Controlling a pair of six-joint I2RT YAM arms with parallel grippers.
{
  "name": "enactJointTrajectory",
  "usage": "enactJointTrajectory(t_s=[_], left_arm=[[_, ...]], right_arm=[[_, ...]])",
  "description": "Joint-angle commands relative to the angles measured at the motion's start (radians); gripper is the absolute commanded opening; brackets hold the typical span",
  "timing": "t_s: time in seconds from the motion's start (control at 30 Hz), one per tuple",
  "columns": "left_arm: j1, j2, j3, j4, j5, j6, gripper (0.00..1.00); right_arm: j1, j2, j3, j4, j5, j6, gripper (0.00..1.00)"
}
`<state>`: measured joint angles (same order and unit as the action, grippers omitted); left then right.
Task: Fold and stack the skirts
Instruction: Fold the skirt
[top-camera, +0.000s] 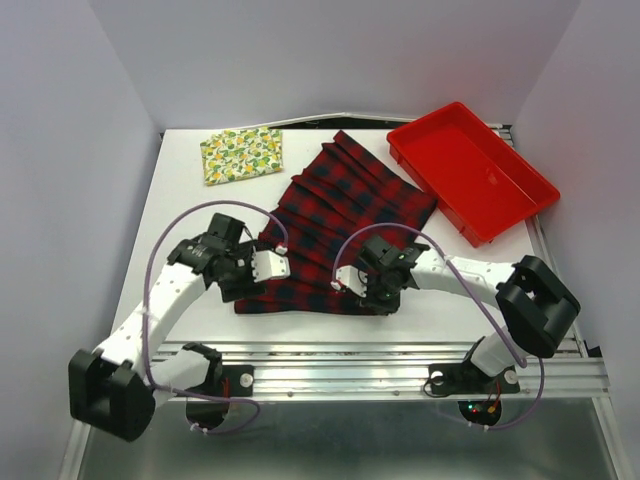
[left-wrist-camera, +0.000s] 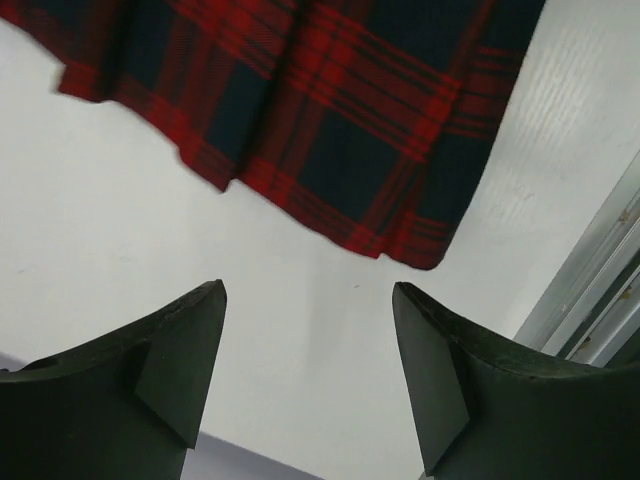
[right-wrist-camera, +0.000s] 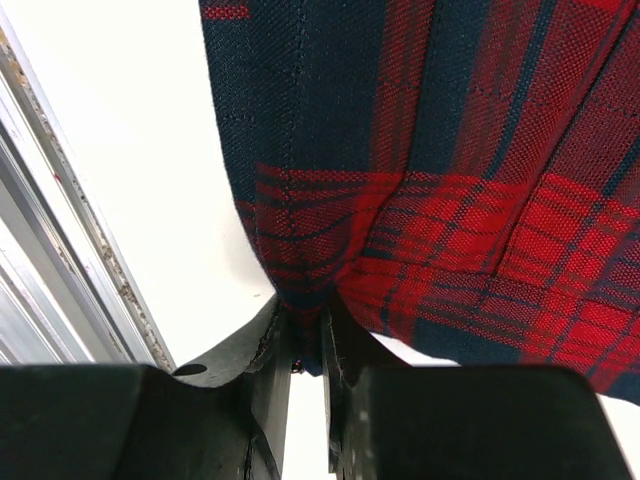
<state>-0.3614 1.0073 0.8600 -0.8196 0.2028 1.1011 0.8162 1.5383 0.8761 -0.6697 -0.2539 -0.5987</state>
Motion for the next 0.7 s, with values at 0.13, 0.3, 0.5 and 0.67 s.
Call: enactJointTrajectory(t_s=[0.13,0.3,0.5,0.67], left_arm=[[-0.045,0.106,-0.160,0.089,-0.005,0.134,0.79],[-0.050,0.105,-0.217,0.117,0.000,0.157,0.79],[-0.051,0.134,-0.288,0.286,-0.065,0.118,0.73],[-0.048,0.149,-0.302,0.332,-0.108,0.122,0.44]], right_arm=[[-0.006,0.017,0.058,0.013,-0.036,0.050,0.01],[-0.006,0.031,0.072,0.015,-0.051,0.066,0.01],[-0.006,0.037,0.080,0.015,-0.059,0.068,0.01],[-0.006,0.040,0.109,0.004,-0.111,0.042,0.01]])
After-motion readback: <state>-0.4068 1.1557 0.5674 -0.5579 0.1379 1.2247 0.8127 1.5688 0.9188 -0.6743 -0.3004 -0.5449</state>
